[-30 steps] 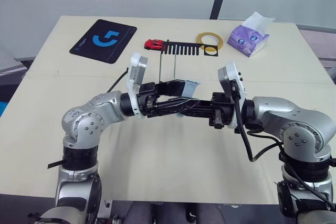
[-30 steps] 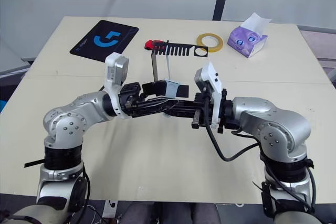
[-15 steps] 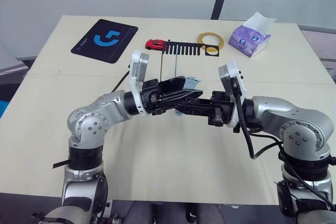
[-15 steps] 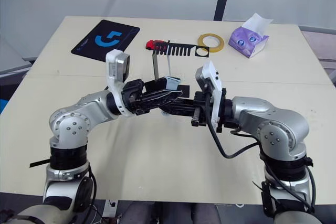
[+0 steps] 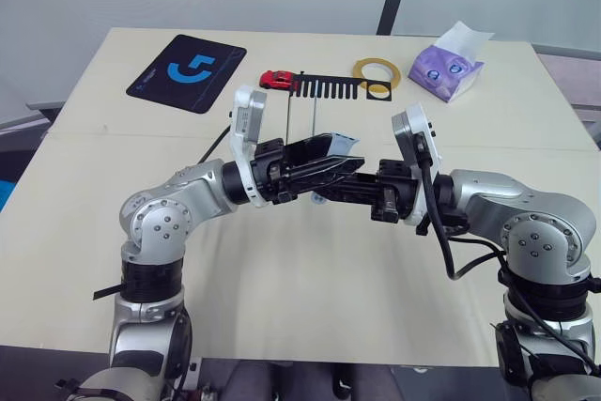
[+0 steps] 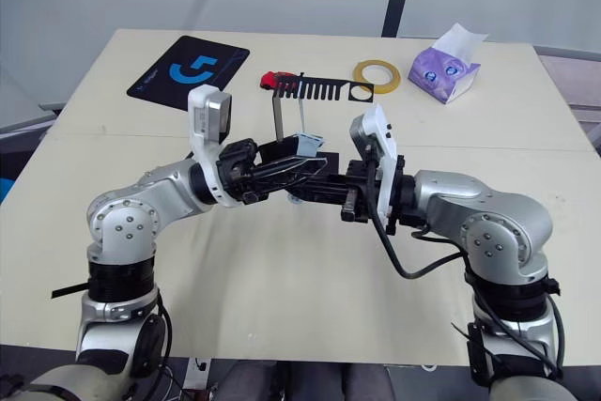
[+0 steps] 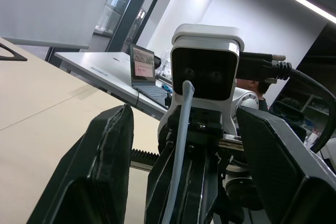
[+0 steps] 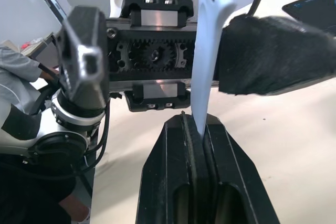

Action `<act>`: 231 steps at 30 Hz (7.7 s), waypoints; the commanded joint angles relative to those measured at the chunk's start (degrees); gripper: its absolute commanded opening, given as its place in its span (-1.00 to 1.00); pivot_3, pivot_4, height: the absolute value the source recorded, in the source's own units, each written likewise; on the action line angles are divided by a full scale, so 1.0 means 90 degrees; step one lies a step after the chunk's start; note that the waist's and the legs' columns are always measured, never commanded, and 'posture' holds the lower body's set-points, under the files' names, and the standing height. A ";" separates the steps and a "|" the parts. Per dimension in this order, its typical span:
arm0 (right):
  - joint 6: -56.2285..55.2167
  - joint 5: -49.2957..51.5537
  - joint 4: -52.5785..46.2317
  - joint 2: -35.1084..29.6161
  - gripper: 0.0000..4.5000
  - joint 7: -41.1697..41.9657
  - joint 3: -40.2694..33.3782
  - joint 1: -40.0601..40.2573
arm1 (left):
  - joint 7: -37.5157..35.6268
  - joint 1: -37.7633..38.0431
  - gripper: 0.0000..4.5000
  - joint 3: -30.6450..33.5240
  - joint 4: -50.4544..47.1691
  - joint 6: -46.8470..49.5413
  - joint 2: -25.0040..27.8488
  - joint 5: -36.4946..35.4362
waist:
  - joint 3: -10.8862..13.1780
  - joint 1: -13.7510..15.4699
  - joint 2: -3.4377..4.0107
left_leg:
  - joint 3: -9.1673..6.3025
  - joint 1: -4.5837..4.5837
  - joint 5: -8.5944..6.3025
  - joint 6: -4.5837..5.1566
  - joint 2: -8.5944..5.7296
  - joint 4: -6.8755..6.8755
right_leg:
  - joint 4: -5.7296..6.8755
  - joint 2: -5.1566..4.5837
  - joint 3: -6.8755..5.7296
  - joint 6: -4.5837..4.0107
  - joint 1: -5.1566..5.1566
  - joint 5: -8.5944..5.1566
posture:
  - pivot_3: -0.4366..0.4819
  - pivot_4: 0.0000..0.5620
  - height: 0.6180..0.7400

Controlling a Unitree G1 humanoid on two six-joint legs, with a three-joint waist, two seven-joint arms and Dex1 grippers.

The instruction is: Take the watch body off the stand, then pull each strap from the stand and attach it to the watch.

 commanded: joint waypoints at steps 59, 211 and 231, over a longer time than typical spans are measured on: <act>-0.0526 0.0376 -0.0462 -0.0227 -1.00 -0.0137 -0.0071 0.0082 | -0.0140 -0.0004 -0.98 0.0004 0.0089 -0.0332 -0.0089 -0.0267 | 0.0000 0.0005 0.0000 | 0.0001 0.0000 0.0000 0.0000 0.0000 0.0001 | 0.0001 0.0000 0.0000 0.0000 0.0000 0.0000 | -0.05 -0.47 0.97; 0.0750 0.6335 0.1976 -0.1524 -0.34 -0.5801 0.0857 0.0276 | -0.3459 -0.0380 -1.00 -0.2049 0.2826 -0.8429 0.1407 0.5500 | -0.0006 0.0133 0.0000 | 0.0023 -0.0009 0.0008 0.0018 0.0003 0.0010 | -0.0002 -0.0008 0.0000 0.0006 -0.0006 0.0013 | -0.05 -0.47 0.97; 0.0597 0.6335 0.1919 -0.1658 -0.34 -0.5675 0.0940 0.0323 | -0.3396 -0.0320 -1.00 -0.2072 0.2791 -0.8368 0.1356 0.5544 | -0.0006 0.0140 0.0000 | 0.0023 -0.0011 0.0008 0.0019 0.0005 0.0010 | -0.0006 -0.0012 -0.0006 0.0004 -0.0006 0.0014 | -0.05 -0.47 0.97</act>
